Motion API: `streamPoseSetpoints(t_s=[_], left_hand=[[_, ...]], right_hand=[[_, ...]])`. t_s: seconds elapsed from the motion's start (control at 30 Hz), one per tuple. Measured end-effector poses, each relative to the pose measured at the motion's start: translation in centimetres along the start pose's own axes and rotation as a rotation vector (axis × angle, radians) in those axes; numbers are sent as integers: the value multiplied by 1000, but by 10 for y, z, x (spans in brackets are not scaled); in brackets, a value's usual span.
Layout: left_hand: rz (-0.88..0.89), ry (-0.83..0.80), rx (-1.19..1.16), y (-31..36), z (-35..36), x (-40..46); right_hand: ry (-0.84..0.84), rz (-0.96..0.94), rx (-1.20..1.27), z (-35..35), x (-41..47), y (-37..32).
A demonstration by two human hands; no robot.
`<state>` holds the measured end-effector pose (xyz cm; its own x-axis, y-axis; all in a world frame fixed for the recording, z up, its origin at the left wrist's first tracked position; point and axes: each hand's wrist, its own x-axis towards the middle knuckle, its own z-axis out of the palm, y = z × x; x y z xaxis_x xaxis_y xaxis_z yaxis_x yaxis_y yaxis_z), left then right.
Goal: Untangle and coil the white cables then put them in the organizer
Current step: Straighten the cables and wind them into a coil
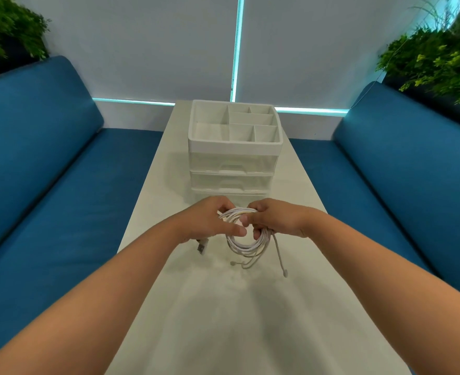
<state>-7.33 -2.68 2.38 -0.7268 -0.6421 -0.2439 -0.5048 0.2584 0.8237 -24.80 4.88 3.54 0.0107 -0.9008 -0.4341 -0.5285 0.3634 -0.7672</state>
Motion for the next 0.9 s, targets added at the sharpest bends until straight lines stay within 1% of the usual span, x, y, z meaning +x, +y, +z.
streamPoseSetpoints(t_s=[0.1,0.2,0.3,0.43,0.53,0.57,0.63,0.73,0.9], left_hand=[[-16,4,32,5,-10,0],[-26,-50,167,7,-22,1],[-41,-67,279,12,-28,0],[-102,-118,524,10,-37,-1],[-106,-89,532,9,-43,0],[-87,-55,475,10,-44,0],[-61,7,235,9,-45,-1],[-52,12,-144,5,-42,-4],[-136,62,-645,6,-30,-4]], right_hand=[[31,21,86,5,2,3],[65,-11,180,7,5,2],[113,-51,219,8,9,-2],[171,-67,210,6,10,-6],[196,-61,154,6,9,-7],[216,-58,146,6,10,-7],[256,-54,137,4,10,-7],[281,-57,107,0,10,-7],[298,-56,84,0,12,-8]])
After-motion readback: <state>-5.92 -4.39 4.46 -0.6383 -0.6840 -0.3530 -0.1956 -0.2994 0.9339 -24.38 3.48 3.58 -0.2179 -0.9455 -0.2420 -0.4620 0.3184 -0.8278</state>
